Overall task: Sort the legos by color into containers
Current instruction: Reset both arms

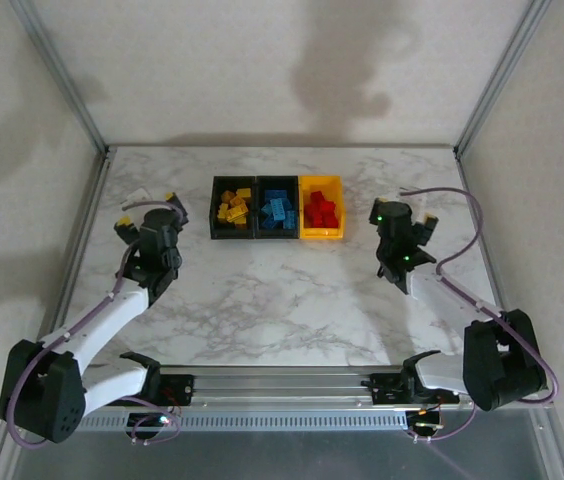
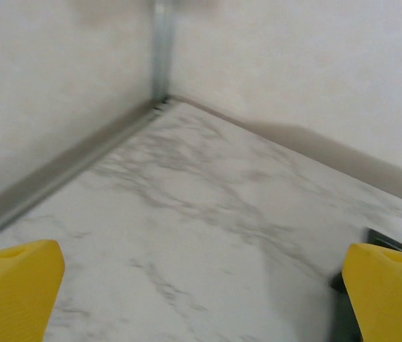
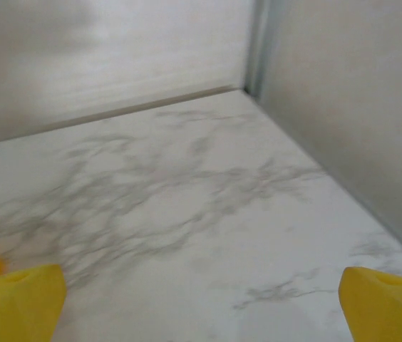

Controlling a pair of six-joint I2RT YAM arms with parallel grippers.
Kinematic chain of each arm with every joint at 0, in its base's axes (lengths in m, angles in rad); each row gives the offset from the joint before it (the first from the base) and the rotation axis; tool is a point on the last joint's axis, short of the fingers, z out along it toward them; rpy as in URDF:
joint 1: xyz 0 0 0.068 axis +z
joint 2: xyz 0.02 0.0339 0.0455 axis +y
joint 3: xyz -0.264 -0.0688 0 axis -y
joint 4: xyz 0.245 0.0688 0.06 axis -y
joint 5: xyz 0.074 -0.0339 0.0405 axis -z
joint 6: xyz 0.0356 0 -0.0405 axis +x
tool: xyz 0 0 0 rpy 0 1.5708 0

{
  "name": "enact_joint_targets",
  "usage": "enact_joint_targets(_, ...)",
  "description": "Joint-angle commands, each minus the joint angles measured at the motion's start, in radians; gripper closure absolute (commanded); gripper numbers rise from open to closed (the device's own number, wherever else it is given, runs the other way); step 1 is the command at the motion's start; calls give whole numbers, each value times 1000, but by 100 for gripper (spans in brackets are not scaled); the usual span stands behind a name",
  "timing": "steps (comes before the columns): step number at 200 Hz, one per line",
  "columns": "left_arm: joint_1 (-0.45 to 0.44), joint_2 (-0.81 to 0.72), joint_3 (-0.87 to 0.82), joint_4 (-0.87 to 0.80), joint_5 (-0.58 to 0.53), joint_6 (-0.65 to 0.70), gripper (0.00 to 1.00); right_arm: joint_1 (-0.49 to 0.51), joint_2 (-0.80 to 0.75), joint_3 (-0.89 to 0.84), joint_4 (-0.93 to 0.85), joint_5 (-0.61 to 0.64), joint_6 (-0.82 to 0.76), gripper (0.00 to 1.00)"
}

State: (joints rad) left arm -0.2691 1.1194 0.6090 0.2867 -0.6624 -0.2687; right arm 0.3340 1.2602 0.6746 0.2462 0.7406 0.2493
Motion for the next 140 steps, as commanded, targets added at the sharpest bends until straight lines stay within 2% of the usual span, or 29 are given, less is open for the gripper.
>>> enact_joint_targets(1, 46, -29, -126, 203, -98, 89, 1, -61, -64, -72, 140, 75, -25, 1)
enact_joint_targets(23, 88, -14, -203, 308, -71, 58, 0, -108, -85, -174, 265, 67, -58, 1)
enact_joint_targets(50, 96, 78, -296, 534, -93, 57, 0, -126, -51, -297, 465, 72, -94, 1)
enact_joint_targets(64, 95, 122, -350, 661, -61, 57, 0, -126, -29, -357, 579, 42, -114, 1)
enact_joint_targets(95, 94, 207, -440, 901, -71, 87, 0, -128, 14, -474, 810, -11, -166, 1)
enact_joint_targets(120, 97, 247, -474, 1023, -23, 127, 0, -134, 89, -513, 963, -60, -190, 1)
enact_joint_targets(140, 96, 310, -488, 1124, 22, 154, 0, -137, 111, -521, 1025, -159, -235, 1)
